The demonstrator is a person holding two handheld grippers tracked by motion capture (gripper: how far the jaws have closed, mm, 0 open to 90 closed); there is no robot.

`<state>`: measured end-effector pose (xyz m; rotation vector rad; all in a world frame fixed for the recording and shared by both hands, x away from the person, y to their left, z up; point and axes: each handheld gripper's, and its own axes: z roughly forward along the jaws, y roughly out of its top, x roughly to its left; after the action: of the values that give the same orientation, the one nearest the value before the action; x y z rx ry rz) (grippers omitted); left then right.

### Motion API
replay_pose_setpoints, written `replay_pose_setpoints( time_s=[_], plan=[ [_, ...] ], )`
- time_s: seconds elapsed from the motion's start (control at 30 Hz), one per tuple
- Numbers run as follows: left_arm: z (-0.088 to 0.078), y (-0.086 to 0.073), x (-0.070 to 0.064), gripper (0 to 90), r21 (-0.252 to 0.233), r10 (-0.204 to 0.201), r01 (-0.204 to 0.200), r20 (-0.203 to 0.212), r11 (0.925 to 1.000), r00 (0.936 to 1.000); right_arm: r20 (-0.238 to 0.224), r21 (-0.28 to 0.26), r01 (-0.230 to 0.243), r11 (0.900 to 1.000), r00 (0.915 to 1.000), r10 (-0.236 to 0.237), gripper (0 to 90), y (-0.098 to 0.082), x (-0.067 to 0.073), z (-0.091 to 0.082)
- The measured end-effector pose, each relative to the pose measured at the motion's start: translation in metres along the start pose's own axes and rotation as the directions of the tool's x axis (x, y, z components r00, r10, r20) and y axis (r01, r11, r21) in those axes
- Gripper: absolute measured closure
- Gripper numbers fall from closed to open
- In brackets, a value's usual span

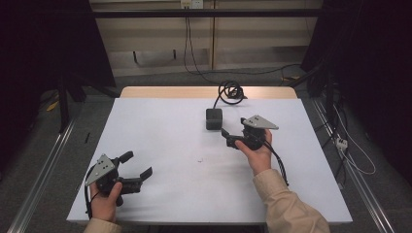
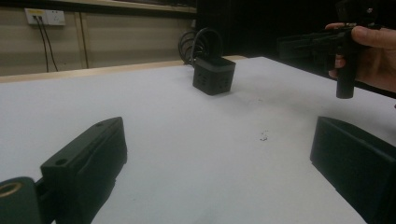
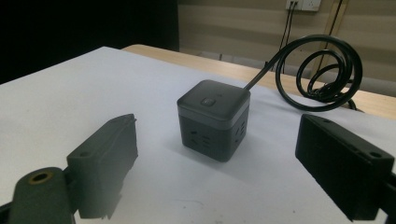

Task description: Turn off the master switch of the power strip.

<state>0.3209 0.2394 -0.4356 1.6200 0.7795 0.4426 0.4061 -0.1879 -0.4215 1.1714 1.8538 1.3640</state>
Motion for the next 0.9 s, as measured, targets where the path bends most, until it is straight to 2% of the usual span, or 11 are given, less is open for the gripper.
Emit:
replay_pose_setpoints(
  time_s=[0.17, 0.4, 0.9],
  plan=[
    [-0.002, -0.001, 0.000, 3.6, -0.001, -0.005, 0.005, -0.002, 1.0000, 1.0000, -0.001, 0.000, -0.002, 1.000, 1.0000, 0.002, 13.9, 0.004, 0.002, 0.006],
    [-0.002, 0.000, 0.000, 3.6, -0.004, -0.002, 0.002, -0.005, 1.0000, 1.0000, -0.012, 0.005, -0.001, 1.000, 0.9999, 0.001, 22.3, 0.009, 0.003, 0.015],
    [0.001, 0.001, -0.001, 3.6, -0.002, 0.004, -0.004, -0.002, 1.0000, 1.0000, -0.007, 0.015, -0.027, 1.000, 0.9996, 0.027, 29.7, 0.009, -0.005, 0.023]
  ],
)
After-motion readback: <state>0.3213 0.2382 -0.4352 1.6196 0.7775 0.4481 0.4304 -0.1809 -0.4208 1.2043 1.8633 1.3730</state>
